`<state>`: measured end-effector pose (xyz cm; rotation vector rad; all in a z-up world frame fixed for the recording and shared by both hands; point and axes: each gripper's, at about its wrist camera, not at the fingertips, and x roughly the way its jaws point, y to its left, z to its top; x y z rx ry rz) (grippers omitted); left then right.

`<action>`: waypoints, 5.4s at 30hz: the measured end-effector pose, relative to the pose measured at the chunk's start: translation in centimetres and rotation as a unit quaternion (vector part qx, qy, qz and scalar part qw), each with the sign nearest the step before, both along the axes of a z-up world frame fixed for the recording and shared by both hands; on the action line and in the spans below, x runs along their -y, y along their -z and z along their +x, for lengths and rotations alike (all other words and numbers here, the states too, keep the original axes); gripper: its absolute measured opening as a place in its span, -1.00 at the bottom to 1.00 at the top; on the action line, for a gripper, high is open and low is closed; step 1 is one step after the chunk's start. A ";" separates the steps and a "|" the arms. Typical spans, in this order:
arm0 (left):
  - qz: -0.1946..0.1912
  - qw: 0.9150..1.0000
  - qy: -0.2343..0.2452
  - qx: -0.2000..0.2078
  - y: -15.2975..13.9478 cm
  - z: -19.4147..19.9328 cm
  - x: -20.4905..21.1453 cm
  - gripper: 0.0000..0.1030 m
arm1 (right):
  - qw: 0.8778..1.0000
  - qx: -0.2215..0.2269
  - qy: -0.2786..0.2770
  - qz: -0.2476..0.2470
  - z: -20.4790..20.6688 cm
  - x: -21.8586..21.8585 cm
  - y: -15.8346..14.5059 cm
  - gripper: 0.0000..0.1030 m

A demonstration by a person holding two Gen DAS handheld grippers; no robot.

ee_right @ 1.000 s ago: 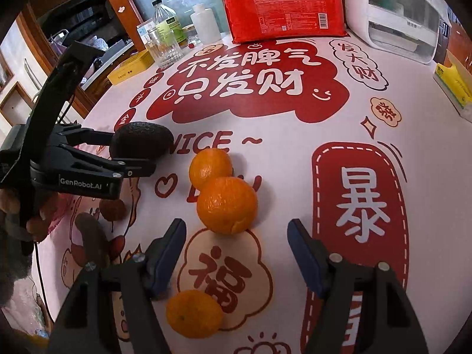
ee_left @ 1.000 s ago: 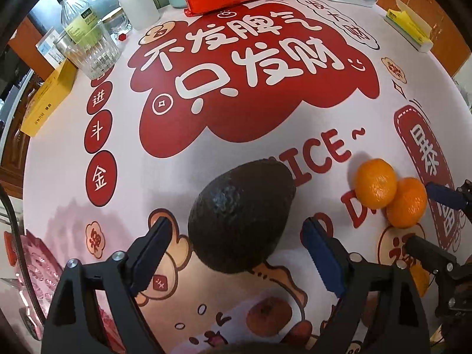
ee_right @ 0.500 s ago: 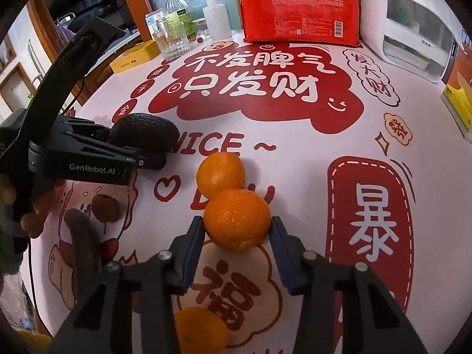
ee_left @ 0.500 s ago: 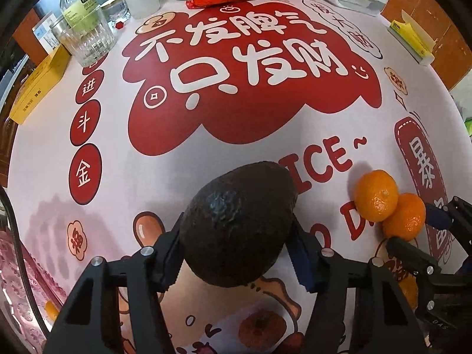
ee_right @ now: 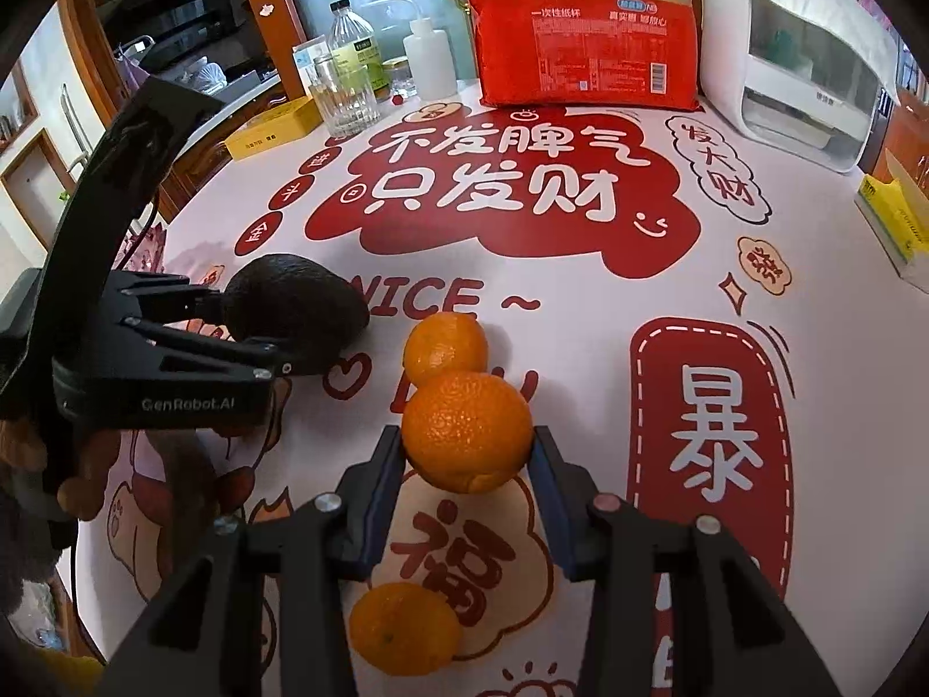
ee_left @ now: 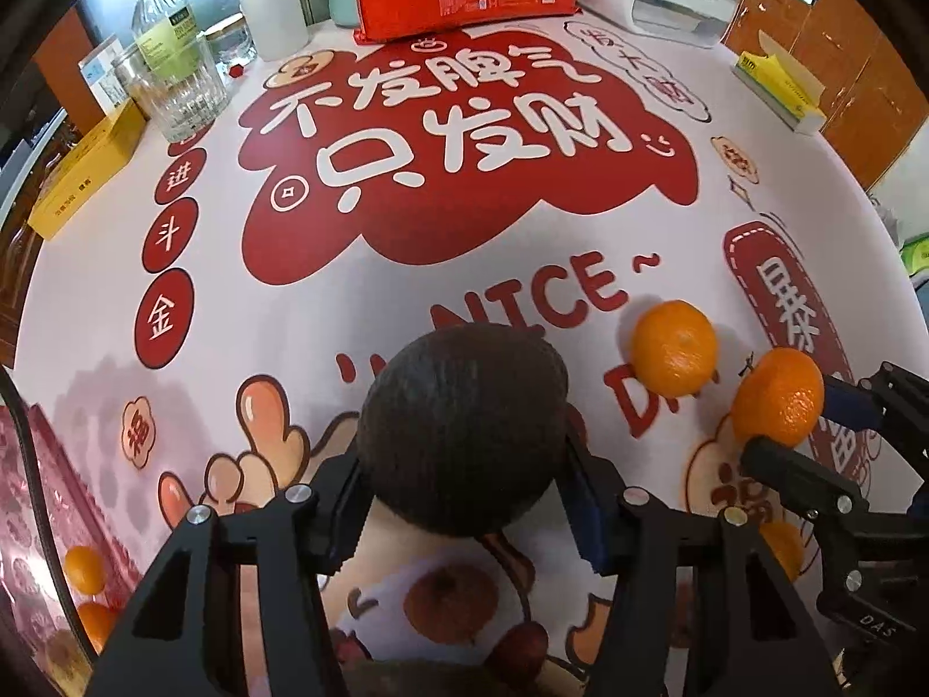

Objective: Organize fruits
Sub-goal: 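Grasp the dark avocado with the left tool while the right tool grasps a mandarin, then carry avocado and mandarin over the pink bowl and open both tools, then withdraw both tools from the bowl toward the banana and mandarins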

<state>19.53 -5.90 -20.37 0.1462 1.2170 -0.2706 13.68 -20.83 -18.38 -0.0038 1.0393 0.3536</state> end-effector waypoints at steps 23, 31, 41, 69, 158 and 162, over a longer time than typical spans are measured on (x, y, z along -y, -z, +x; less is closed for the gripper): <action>-0.058 0.997 -0.049 -0.027 0.1 -0.2 -1.7 0.11 | 1.000 -0.002 0.004 -0.015 -2.0 0.0 -0.2 -0.16; -0.073 0.996 -0.051 -0.028 -0.7 -0.1 -2.3 0.12 | 1.000 0.001 0.011 -0.018 -2.0 0.0 -0.3 -0.16; -0.108 0.992 -0.061 -0.018 -1.5 0.2 -2.7 0.21 | 0.999 -0.002 0.036 -0.017 -1.3 0.7 -0.3 -0.16; -0.068 0.994 0.060 -0.056 0.4 -1.3 -1.0 0.29 | 0.999 -0.008 0.037 -0.010 -1.3 0.7 -0.2 -0.16; 0.058 0.991 -0.096 0.076 -8.2 -9.0 -30.1 0.64 | 0.999 0.036 0.007 -0.039 -4.2 -29.9 -6.2 0.08; 0.056 0.989 -0.102 0.085 -9.5 -10.1 -29.6 0.64 | 0.998 0.044 0.007 -0.032 -5.2 -29.0 -7.1 0.08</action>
